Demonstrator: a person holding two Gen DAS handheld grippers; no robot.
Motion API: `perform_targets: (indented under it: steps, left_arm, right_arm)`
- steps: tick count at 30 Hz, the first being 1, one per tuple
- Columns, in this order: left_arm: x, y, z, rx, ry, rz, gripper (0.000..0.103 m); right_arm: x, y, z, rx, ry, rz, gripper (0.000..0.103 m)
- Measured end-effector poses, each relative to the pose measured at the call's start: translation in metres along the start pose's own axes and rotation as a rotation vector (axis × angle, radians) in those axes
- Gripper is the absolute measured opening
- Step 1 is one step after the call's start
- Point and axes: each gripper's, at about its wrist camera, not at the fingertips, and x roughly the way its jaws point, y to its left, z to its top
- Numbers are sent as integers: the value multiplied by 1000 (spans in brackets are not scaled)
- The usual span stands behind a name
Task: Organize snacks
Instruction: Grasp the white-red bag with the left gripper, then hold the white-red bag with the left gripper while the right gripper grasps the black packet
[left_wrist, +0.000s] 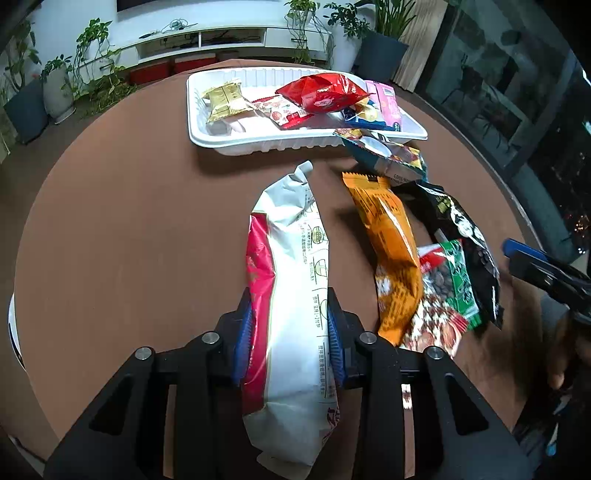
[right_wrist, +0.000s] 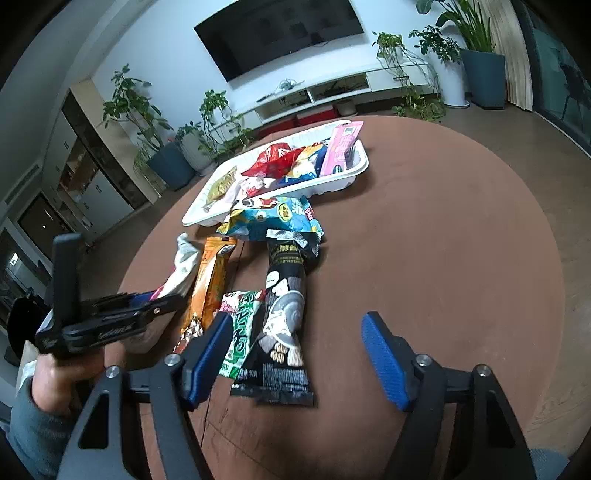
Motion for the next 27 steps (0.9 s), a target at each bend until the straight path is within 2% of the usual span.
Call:
perform_targets:
  steps: [7, 13, 21, 27]
  left_arm:
    - [-11, 1, -17, -26, -8, -24, 32]
    - [-15, 2, -23, -46, -15, -45, 32]
    - [-16, 2, -24, -61, -22, -56, 32]
    - [-17, 3, -24, -64, -22, -58, 32]
  right_arm:
    - [23, 12, 8, -34, 78, -29, 61]
    - [36, 18, 5, -75, 132, -92, 50]
    - [42, 16, 8, -99, 163, -135, 48]
    - [55, 30, 14, -186, 162, -191, 48]
